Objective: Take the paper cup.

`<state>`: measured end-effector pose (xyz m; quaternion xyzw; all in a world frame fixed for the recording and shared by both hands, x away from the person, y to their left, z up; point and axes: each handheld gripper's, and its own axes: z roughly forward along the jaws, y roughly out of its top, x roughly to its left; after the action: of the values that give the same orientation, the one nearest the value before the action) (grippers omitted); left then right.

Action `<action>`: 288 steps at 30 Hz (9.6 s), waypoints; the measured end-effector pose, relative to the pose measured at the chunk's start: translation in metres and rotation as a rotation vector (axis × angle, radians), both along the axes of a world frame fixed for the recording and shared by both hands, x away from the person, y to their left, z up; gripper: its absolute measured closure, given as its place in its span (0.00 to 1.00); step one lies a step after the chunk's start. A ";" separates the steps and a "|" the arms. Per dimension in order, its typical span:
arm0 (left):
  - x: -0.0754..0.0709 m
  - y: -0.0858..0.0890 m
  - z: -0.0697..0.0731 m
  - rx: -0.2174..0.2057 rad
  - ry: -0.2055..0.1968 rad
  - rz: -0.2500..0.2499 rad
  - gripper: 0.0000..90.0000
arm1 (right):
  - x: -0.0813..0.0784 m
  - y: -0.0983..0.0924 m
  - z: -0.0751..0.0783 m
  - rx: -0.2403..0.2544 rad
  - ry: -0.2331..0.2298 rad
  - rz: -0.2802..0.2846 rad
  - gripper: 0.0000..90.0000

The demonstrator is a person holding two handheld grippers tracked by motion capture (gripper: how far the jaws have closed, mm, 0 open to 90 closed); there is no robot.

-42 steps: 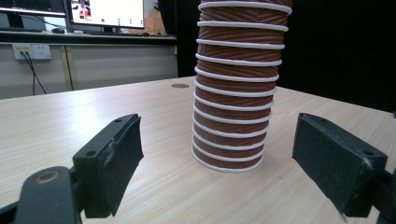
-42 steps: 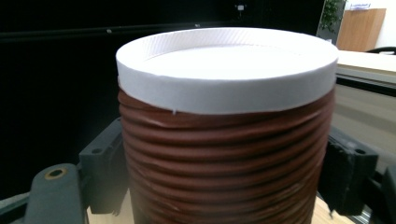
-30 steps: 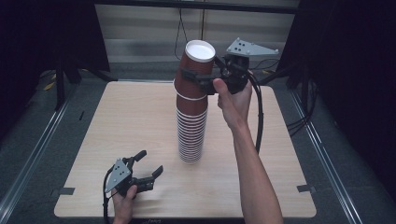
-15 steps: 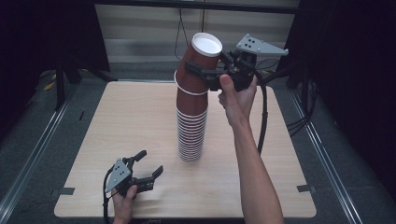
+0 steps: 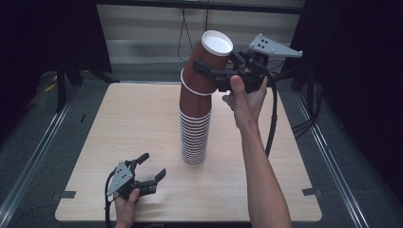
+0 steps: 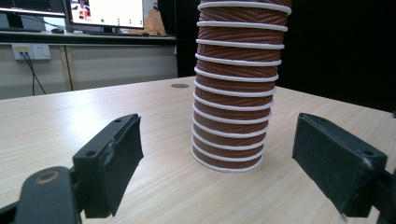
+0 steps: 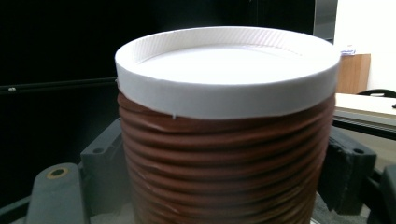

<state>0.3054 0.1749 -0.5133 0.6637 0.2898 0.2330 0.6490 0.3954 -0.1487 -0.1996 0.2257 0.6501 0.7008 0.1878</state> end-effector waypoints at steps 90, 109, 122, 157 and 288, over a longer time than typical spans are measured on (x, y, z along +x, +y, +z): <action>0.000 -0.026 0.029 0.046 0.071 -0.168 0.18 | -0.076 -0.078 -0.182 -0.030 0.217 -0.081 0.22; -0.008 -0.054 0.032 0.071 0.043 -0.279 0.17 | -0.082 -0.049 -0.221 -0.062 0.269 -0.004 0.22; -0.010 -0.068 0.034 0.112 0.039 -0.325 0.17 | -0.081 -0.027 -0.239 -0.081 0.293 0.061 0.22; -0.001 -0.097 0.031 0.088 0.102 -0.381 0.03 | -0.083 0.004 -0.244 -0.078 0.261 0.201 0.22; 0.028 -0.094 0.070 0.883 0.295 -0.555 0.15 | -0.077 -0.007 -0.240 -0.657 0.461 0.277 0.17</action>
<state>0.3334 0.0807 -0.4438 0.9505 0.0662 0.0567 0.2981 0.3187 -0.1554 -0.4399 0.2151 0.8882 0.4059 0.0032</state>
